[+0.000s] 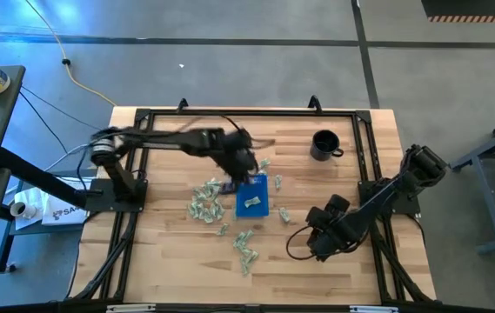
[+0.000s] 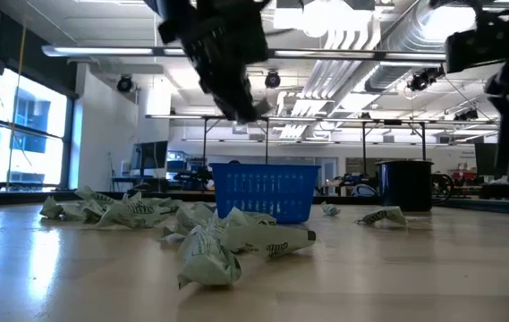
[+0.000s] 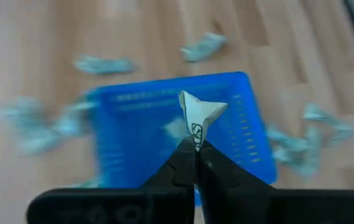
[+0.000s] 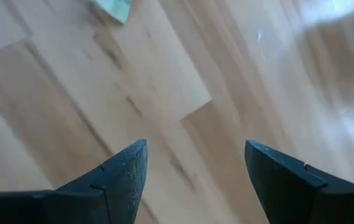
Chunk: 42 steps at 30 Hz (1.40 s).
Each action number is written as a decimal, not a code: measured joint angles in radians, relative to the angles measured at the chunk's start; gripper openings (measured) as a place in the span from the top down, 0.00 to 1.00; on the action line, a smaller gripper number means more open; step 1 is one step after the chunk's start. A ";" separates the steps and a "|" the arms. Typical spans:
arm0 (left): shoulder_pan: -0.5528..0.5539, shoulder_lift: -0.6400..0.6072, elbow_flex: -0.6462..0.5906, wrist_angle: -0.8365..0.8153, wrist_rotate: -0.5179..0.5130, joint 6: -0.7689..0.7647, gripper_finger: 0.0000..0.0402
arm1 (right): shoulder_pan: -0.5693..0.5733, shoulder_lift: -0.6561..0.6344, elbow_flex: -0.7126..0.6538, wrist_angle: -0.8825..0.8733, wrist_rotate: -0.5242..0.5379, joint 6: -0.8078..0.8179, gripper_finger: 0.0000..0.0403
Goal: Pick and place Stevia / Truvia into bins
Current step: Put the stevia packet into the basket
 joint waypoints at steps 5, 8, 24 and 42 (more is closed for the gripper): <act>-0.051 0.104 -0.001 -0.004 -0.006 -0.075 0.80 | -0.059 0.000 0.000 0.002 0.028 -0.110 0.36; -0.057 0.105 0.002 -0.003 -0.062 -0.090 0.75 | -0.101 0.000 -0.001 0.015 0.041 -0.179 0.36; -0.057 -0.319 0.053 -0.399 -0.316 -0.236 0.68 | -0.563 -0.054 -0.002 0.325 -0.048 -0.986 0.36; -0.222 -0.763 -0.306 -0.322 -0.674 -0.893 0.68 | -1.003 0.224 0.133 0.736 -0.496 -1.773 0.36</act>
